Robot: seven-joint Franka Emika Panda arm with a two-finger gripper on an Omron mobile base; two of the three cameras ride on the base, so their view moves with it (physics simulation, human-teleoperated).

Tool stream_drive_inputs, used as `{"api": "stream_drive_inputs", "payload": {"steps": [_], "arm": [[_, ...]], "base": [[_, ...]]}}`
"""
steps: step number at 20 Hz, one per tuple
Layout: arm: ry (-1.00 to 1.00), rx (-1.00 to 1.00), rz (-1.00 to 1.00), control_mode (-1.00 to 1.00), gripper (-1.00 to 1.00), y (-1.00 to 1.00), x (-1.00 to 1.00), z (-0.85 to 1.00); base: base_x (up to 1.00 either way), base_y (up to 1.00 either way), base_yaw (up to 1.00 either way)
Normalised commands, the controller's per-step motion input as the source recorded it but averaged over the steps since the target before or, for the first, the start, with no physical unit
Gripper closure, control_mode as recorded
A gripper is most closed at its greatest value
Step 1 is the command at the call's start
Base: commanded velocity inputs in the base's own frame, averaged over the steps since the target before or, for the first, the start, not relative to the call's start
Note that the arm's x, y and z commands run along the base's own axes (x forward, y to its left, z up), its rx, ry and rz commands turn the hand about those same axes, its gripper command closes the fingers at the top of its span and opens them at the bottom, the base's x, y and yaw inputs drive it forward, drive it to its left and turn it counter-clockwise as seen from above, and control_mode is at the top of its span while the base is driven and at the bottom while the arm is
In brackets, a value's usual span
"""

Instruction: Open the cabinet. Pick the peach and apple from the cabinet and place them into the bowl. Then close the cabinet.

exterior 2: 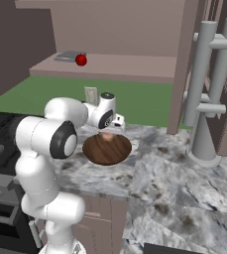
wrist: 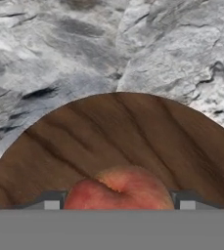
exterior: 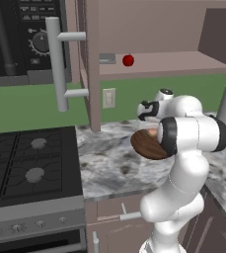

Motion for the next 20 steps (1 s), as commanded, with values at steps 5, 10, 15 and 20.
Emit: {"api": "stream_drive_inputs", "payload": {"steps": [5, 10, 15, 20], "arm": [[-0.08, 0.0, 0.0, -1.0, 1.0, -0.2, 0.22, -0.22], [-0.07, 0.0, 0.0, -1.0, 1.0, -0.14, 0.19, -0.22], [-0.03, 0.0, 0.0, -1.0, -1.0, 0.0, 0.03, -0.07], [0.0, 0.0, 0.0, -1.0, -1.0, 0.0, 0.0, 0.0]], "base": [[0.0, 0.0, 0.0], [0.0, 0.0, 0.0], [0.0, 0.0, 0.0], [0.0, 0.0, 0.0]]}}
